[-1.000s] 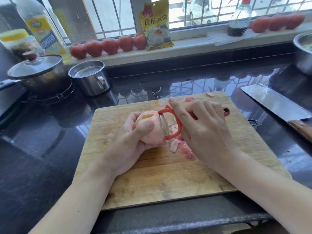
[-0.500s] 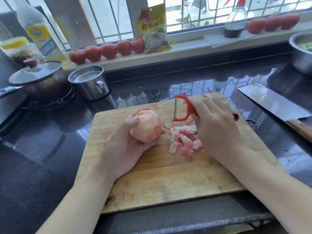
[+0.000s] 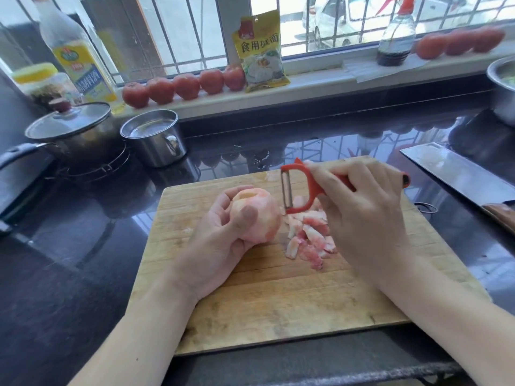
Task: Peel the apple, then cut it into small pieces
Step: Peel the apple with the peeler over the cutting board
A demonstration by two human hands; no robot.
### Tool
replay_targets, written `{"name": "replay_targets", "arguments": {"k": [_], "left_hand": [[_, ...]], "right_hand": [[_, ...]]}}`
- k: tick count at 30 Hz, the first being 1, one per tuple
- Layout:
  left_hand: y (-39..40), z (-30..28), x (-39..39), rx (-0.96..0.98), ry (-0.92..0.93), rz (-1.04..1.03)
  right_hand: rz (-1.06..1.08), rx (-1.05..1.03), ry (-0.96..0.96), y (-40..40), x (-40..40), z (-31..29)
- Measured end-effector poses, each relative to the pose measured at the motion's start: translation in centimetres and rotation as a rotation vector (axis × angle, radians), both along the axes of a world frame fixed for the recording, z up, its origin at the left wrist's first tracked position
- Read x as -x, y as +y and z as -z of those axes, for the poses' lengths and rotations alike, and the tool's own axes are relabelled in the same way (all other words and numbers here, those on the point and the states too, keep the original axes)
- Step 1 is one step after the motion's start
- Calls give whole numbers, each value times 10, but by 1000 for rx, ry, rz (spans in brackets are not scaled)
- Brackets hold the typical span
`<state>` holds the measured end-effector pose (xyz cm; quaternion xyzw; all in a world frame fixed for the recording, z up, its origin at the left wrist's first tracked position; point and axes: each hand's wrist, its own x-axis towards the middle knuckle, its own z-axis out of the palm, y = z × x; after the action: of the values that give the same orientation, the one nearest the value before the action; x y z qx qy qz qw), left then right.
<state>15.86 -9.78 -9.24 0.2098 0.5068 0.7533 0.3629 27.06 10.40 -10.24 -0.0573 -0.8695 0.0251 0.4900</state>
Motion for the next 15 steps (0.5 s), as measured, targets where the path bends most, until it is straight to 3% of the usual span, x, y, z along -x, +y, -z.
{"name": "replay_targets", "arguments": {"k": [3, 7, 15], "left_hand": [[0, 1, 0, 0, 21, 21], [1, 1, -2, -4, 55, 41], [1, 1, -2, 25, 102, 46]], "right_hand": [[-43, 22, 10, 1, -1, -2], [-156, -102, -41, -8, 1, 2], [-167, -92, -59, -7, 0, 2]]}}
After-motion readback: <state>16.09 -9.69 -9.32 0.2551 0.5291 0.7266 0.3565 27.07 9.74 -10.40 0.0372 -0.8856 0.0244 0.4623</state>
